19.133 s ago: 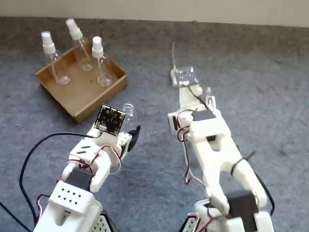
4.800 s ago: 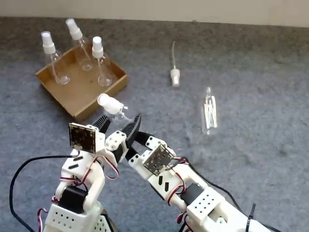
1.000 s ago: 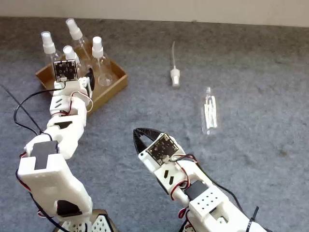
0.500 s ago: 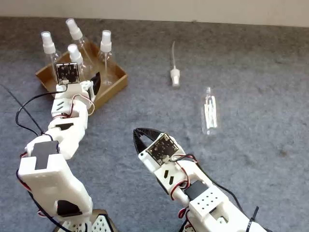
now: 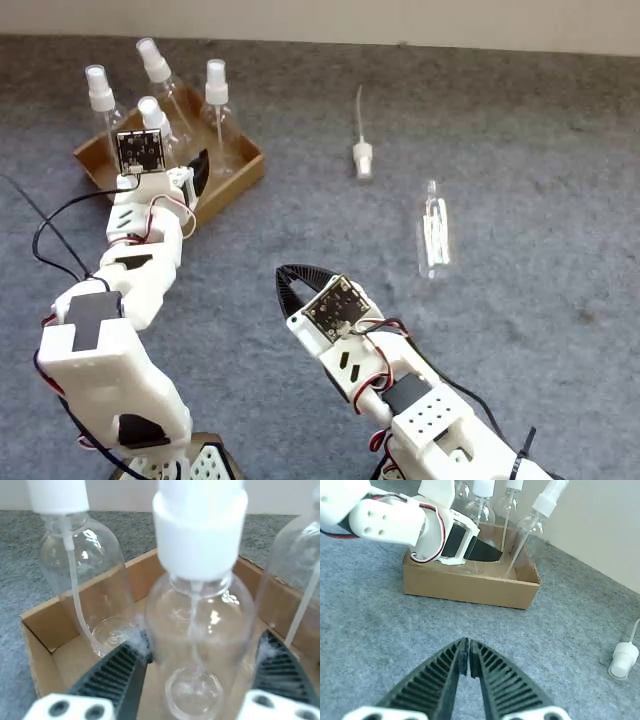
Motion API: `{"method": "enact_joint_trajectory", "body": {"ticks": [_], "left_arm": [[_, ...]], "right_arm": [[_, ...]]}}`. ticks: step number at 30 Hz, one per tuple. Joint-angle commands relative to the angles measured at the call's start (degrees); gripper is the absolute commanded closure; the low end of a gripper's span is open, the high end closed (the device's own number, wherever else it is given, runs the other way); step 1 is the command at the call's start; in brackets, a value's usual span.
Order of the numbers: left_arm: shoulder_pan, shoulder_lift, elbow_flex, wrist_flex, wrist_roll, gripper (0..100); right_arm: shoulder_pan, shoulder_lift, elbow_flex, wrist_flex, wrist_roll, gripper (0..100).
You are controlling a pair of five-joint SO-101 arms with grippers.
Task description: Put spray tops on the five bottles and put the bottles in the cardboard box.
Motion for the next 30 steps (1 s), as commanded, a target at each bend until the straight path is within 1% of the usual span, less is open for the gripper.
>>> {"method": "enact_joint_trajectory", "body": {"ticks": [1,8,17,22,30], "left_arm": [[1.0,-0.9,-0.3,-1.1,-0.6,71],[0.9,-0.9,-0.3,-1.1,-0.6,71],[-1.0,-0.9,-0.3,-1.1,-0.6,71],[-0.6,-1.1,0.9,-1.3,-0.6,70],[-0.5,-9.9,6.5,-1.1,-0.6,70]], "right_arm": [[0.7,-0.7,7.3,0.5,0.5,99.3],[0.7,-0.7,7.3,0.5,0.5,99.3],[0.7,-0.7,7.3,0.5,0.5,99.3],[0.7,-0.6,7.3,0.5,0.5,99.3],[0.7,-0.6,7.3,0.5,0.5,99.3]]}}
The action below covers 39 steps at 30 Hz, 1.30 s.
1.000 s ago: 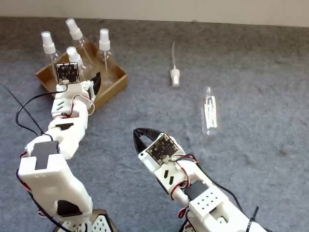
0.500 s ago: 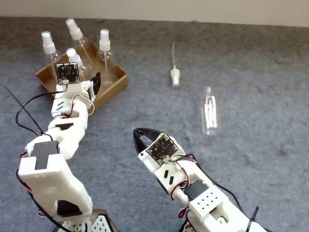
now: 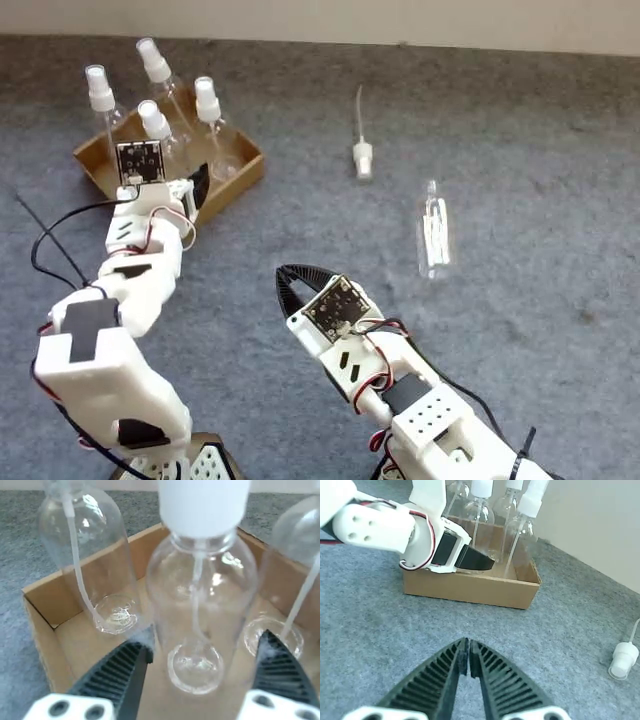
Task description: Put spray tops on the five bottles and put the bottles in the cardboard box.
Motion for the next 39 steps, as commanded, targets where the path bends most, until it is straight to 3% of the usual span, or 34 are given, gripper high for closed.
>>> {"method": "enact_joint_trajectory", "body": {"ticks": [1,11,23,30,39], "left_arm": [[0.0,-6.8,0.9,-1.0,-0.6,70],[-0.3,-12.5,1.6,8.1,-0.7,70],[-0.3,-25.9,1.7,30.9,-0.7,70],[-0.3,-36.1,1.8,47.9,-0.7,71],[0.1,-56.9,1.7,74.3,-0.7,71]], "right_arm": [[0.7,-0.6,7.3,0.5,0.5,99.3],[0.8,-0.6,7.3,0.6,0.5,99.3],[2.7,-0.6,7.3,0.6,0.4,99.3],[3.4,-0.7,7.3,0.6,0.4,99.3],[13.8,-0.9,7.3,0.0,0.3,99.3]]}}
